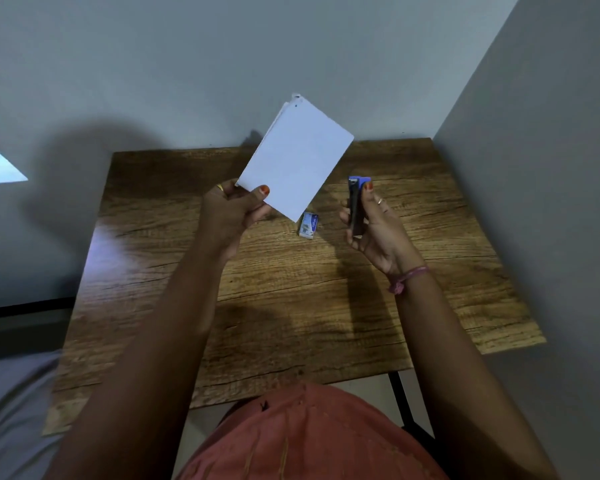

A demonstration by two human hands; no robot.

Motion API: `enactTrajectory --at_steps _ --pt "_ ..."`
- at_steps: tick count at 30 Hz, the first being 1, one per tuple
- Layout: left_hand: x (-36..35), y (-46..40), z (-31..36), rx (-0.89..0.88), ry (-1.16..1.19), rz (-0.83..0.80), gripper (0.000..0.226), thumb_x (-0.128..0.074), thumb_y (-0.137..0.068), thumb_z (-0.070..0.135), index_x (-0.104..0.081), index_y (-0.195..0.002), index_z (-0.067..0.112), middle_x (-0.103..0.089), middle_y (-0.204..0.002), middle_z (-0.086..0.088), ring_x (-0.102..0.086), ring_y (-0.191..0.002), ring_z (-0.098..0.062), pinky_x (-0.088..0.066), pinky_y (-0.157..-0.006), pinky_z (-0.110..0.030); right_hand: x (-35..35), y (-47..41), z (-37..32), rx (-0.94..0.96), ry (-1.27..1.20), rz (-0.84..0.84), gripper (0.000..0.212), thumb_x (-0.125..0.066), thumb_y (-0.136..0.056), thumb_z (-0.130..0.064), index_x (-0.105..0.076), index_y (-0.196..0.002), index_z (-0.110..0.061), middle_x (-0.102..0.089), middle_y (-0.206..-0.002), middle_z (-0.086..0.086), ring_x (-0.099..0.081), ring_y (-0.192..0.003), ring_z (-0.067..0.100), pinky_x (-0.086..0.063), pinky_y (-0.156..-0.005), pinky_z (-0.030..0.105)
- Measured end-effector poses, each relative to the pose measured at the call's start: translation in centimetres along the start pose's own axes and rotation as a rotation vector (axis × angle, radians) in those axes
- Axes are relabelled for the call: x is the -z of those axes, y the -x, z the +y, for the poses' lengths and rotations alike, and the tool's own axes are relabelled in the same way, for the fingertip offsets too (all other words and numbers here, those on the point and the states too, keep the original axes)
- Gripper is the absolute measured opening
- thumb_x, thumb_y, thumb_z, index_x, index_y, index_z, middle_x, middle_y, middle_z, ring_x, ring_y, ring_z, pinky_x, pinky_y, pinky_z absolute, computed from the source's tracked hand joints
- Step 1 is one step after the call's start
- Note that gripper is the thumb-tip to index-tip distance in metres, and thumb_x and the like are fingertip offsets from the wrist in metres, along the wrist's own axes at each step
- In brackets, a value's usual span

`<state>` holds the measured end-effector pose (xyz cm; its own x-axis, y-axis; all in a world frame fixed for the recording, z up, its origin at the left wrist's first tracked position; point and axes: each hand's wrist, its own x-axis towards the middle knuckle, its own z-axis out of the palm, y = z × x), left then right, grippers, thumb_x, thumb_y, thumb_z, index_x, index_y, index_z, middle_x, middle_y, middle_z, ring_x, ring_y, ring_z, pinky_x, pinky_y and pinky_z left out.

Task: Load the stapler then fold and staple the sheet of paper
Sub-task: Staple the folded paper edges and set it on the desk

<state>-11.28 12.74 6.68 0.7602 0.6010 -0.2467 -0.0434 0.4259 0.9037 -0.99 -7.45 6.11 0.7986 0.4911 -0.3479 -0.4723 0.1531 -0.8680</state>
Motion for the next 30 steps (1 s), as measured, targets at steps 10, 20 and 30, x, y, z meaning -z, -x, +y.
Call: enactTrajectory --at_steps 10,20,30 --pt "3.1 -0.3 -2.6 0.138 -0.05 0.176 0.052 -0.07 -0.08 -0.006 -0.046 -0.126 0.001 -0.055 -0.125 -0.014 -0.063 -0.107 -0.028 -0.06 -0.079 -0.034 1.7 -2.0 4.1 0.068 0.328 0.225 0.031 -0.048 -0.094 -0.003 -0.056 -0.124 -0.005 -0.069 -0.101 0.006 -0.064 -0.089 0.016 -0.054 -0.077 0.026" --pt "4.4 0.5 -6.8 0.119 -0.584 0.287 0.062 -0.073 -0.079 0.008 -0.038 -0.13 0.006 -0.053 -0.127 -0.012 -0.056 -0.102 -0.021 -0.059 -0.077 -0.038 2.1 -1.9 8.2 0.391 0.886 0.401 0.041 -0.06 -0.092 -0.019 -0.053 -0.131 -0.01 -0.06 -0.127 0.007 -0.051 -0.115 0.011 -0.033 -0.093 0.012" --pt "4.6 1.9 -8.5 -0.148 -1.4 0.259 0.072 -0.058 -0.085 0.05 -0.038 -0.132 -0.001 -0.037 -0.131 -0.02 -0.036 -0.12 -0.033 -0.045 -0.088 -0.04 2.0 -2.0 9.2 0.494 0.96 0.529 0.039 -0.059 -0.092 -0.017 -0.056 -0.129 -0.006 -0.05 -0.118 0.014 -0.045 -0.1 0.007 -0.03 -0.086 0.006"
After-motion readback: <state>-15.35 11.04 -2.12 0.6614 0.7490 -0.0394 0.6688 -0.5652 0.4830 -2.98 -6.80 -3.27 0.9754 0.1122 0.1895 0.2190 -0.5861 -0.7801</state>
